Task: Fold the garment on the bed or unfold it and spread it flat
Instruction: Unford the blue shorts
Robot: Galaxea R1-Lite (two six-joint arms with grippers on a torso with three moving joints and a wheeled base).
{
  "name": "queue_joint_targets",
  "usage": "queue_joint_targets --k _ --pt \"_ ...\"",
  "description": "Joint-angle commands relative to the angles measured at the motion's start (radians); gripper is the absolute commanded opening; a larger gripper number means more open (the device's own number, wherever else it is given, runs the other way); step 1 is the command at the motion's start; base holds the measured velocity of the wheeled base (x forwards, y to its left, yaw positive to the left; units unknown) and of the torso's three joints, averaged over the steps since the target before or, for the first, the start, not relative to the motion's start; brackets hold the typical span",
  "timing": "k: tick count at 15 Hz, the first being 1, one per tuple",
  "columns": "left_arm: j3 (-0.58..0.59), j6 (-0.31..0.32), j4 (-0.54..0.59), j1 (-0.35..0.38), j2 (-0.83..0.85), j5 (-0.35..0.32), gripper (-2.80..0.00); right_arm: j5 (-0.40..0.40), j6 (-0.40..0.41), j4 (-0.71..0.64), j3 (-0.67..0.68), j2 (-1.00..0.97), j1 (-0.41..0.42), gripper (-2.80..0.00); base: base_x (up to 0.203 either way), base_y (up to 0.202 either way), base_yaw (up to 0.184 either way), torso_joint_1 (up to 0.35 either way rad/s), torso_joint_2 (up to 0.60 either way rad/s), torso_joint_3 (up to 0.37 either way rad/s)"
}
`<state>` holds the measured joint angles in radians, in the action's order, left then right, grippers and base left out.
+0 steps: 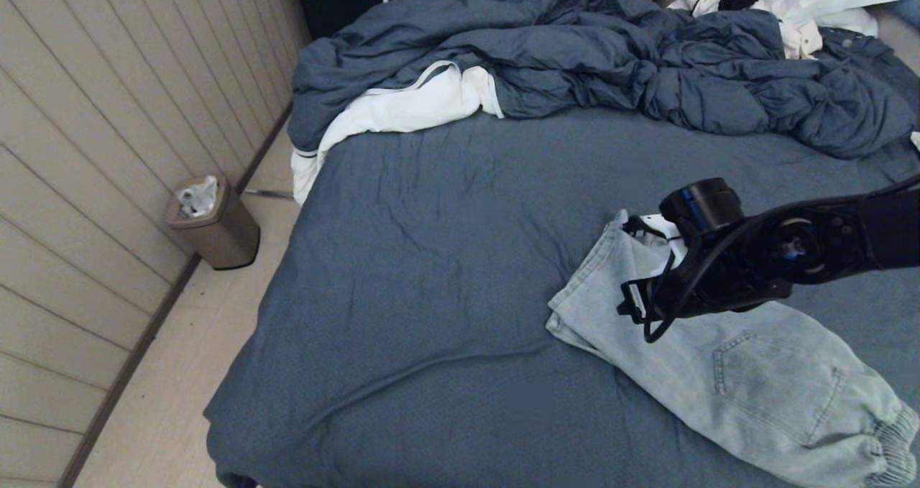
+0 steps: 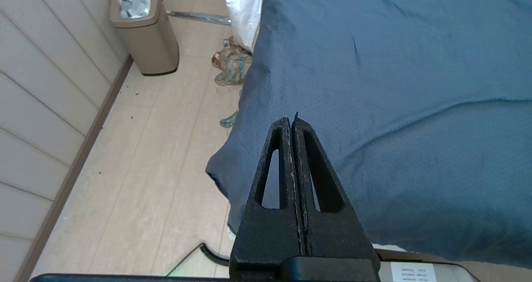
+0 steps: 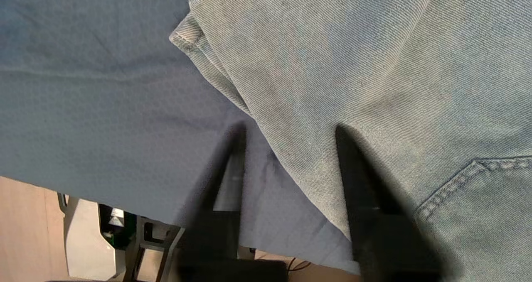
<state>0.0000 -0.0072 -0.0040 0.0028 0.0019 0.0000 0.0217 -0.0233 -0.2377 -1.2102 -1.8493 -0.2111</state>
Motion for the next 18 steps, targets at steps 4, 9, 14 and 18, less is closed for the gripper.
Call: queue_joint_targets --k 4,9,14,18 --pt "-0.041 -0.01 0.016 0.001 0.0 0.009 -2.8 0.041 -0.004 0.0 -0.009 0.008 0.008 -2.8 0.0 0.0 0.0 0.0 0.0 0.0" --pt "-0.298 -0.027 0.173 0.005 0.229 -0.048 -2.8 0.035 -0.01 -0.001 -0.029 0.034 0.013 -2.8 0.0 0.0 0.0 0.0 0.0 0.0" --pt "-0.608 -0.206 0.162 -0.091 0.866 -0.168 -2.8 0.033 -0.046 -0.003 -0.084 0.043 0.026 -2.8 0.0 0.0 0.0 0.0 0.0 0.0" --pt "-0.811 -0.433 0.08 -0.515 1.325 -0.13 -2.8 0.033 -0.071 -0.012 -0.133 0.01 0.024 -2.8 0.0 0.0 0.0 0.0 0.0 0.0"
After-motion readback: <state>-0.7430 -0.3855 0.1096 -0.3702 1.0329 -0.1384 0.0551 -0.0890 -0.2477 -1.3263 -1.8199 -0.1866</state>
